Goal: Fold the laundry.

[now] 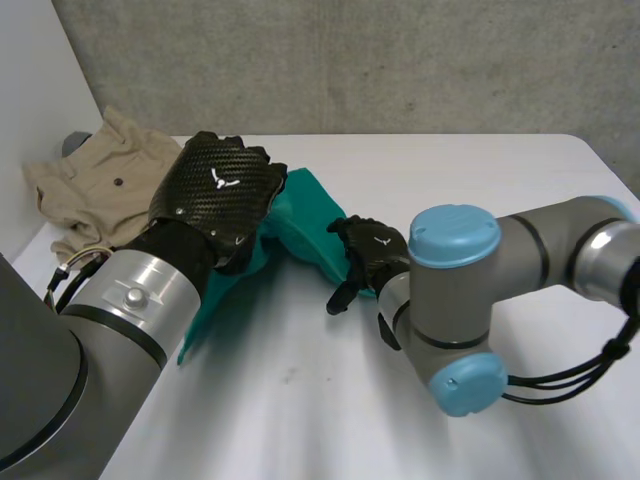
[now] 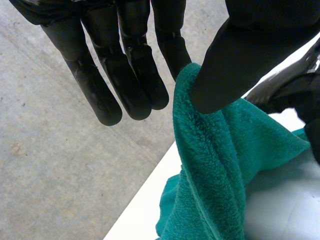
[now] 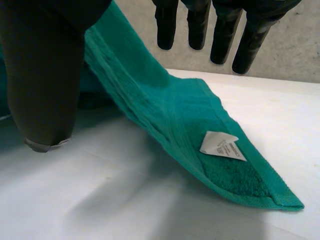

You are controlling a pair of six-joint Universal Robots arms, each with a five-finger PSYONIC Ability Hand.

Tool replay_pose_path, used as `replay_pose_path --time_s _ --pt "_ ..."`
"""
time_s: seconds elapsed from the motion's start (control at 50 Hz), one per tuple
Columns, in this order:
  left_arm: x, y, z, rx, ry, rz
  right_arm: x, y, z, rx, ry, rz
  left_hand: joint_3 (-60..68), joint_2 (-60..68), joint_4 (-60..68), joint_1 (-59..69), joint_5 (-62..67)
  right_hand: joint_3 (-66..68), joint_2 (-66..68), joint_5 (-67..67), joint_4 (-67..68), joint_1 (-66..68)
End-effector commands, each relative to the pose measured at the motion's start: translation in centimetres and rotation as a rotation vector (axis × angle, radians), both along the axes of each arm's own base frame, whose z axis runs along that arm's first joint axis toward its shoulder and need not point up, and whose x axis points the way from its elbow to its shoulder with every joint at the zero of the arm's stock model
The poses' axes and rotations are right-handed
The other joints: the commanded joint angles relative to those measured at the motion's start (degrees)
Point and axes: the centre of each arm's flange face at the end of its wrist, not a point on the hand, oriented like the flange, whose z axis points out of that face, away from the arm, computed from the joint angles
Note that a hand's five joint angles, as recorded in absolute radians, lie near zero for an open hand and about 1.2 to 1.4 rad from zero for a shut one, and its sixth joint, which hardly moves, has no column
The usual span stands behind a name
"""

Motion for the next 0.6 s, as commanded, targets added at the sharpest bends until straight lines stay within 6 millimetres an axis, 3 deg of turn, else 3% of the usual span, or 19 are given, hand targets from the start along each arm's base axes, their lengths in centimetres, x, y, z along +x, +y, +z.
replay_pose_path --time_s 0.02,0.04,0.12,0.18,0.2,0.24,0.26,0.3,0.36,0.44,0.6 --pt "0.3 0.2 -0.3 0.015 0.005 0.003 1.1 -1.5 -2.5 -0.004 0.032 0.002 12.0 11.6 11.2 14.9 13.5 43.7 43.2 42.4 42.6 44.3" --pt "0.4 0.2 -0.5 0.023 0.008 0.006 1.2 -1.7 -2.5 -0.012 0.032 0.0 12.0 11.6 11.2 14.9 13.5 67.9 67.3 66.6 66.8 68.5" --pt "0.6 0.0 -1.0 0.048 0.017 0.017 0.5 -2.5 -1.7 -0.028 0.029 -0.025 12.0 11.6 11.2 14.9 13.5 68.2 67.6 66.9 67.0 68.7" --pt "0.8 -0.3 -1.4 0.066 0.023 0.025 -0.8 -3.3 0.3 -0.068 0.038 -0.047 12.0 11.6 11.2 14.9 13.5 68.2 67.6 66.9 67.0 68.7" --pt "1.0 -0.5 -1.8 0.085 0.024 0.033 -2.1 -3.9 2.5 -0.127 0.062 -0.066 12.0 11.6 11.2 14.9 13.5 68.2 67.6 66.9 67.0 68.7" --pt "1.1 -0.7 -2.2 0.1 0.026 0.038 -4.0 -5.0 4.8 -0.203 0.114 -0.089 8.6 8.3 7.9 11.6 10.2 68.2 67.6 66.9 67.0 68.7" --pt "1.2 -0.7 -2.5 0.11 0.026 0.039 -6.2 -6.1 6.4 -0.273 0.202 -0.118 6.8 6.4 6.1 9.8 8.3 68.2 67.6 66.9 67.0 68.7" --pt "1.2 -0.7 -3.0 0.133 0.03 0.039 -8.0 -6.6 7.5 -0.336 0.307 -0.127 3.9 3.5 3.2 6.9 5.4 68.2 67.6 66.9 67.0 68.7" --pt "1.0 -0.9 -4.5 0.189 0.031 0.039 -10.9 -7.2 7.5 -0.402 0.528 -0.125 -2.8 -3.2 -3.5 0.2 -1.3 68.2 67.6 66.9 67.0 68.7" --pt "0.7 -1.2 -6.2 0.262 0.046 0.042 -12.1 -5.9 7.6 -0.458 0.692 -0.084 -12.1 -12.4 -12.8 -9.1 -10.5 68.2 67.6 66.9 67.0 68.7" --pt "-0.2 -1.4 -8.4 0.374 0.086 0.003 -13.2 -2.4 9.9 -0.504 0.713 -0.089 -40.8 -41.2 -41.5 -37.8 -39.3 68.2 67.6 66.9 67.0 68.7"
